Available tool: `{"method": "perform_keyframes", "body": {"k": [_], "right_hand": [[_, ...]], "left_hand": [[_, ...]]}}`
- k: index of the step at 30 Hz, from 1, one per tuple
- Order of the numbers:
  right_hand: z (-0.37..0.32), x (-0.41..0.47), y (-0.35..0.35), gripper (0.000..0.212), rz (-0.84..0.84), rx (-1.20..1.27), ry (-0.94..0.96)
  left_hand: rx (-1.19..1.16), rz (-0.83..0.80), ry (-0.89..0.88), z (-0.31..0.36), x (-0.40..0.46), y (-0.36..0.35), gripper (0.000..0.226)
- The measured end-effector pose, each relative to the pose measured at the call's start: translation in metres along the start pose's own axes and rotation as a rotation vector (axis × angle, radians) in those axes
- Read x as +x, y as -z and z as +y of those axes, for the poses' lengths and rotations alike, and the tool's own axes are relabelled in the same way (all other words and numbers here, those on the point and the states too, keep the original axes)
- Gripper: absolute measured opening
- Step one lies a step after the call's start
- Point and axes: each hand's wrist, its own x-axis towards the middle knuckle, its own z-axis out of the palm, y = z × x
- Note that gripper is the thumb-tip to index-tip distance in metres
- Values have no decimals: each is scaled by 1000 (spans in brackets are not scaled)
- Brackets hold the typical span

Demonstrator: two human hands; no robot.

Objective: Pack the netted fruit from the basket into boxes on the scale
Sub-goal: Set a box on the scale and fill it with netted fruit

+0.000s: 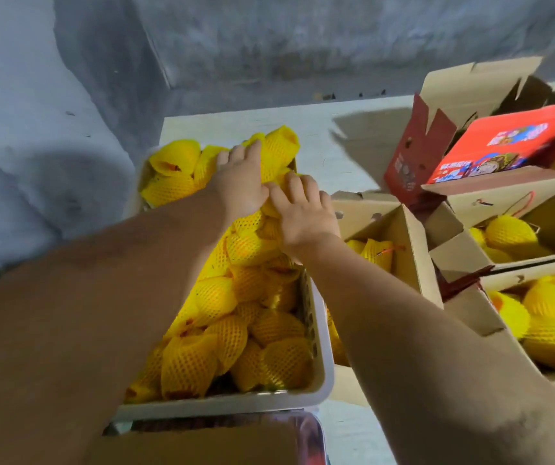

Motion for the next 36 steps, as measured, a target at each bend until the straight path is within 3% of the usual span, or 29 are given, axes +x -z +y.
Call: {"method": "perform_keyframes", "body": {"k": [5, 13, 16, 18, 21, 25, 28, 31, 34, 36], "right_hand": [[2, -1, 4, 61, -15, 210, 16], [-6, -6, 3, 63, 150, -99, -10], [-9, -6, 3, 42, 198, -94, -51], [-7, -6, 3, 43, 217, -54, -44], [-4, -7, 6, 68, 198, 40, 7], [-8, -17, 18, 83, 138, 292, 6], [-12, -50, 29, 83, 98, 507, 19], [-37, -92, 57, 80, 93, 654, 102], [-86, -139, 104, 78, 150, 807, 246], [-123, -175, 139, 75, 192, 834, 318]], "left_hand": [[102, 144, 90, -6, 3, -16, 78], [220, 184, 21, -19, -20, -10, 81], [216, 265, 33, -21, -35, -9, 84], [87, 284, 12, -26, -46, -12, 89], [-224, 320, -2, -31, -69, -15, 91], [-538, 267, 123, -40, -118, -10, 85], [-1001, 111, 282, -49, -171, 12, 74], [-1388, -38, 387, -54, -229, 38, 80], [-1544, -68, 348, -52, -293, 64, 63], [-1572, 46, 349, -51, -338, 79, 43]]}}
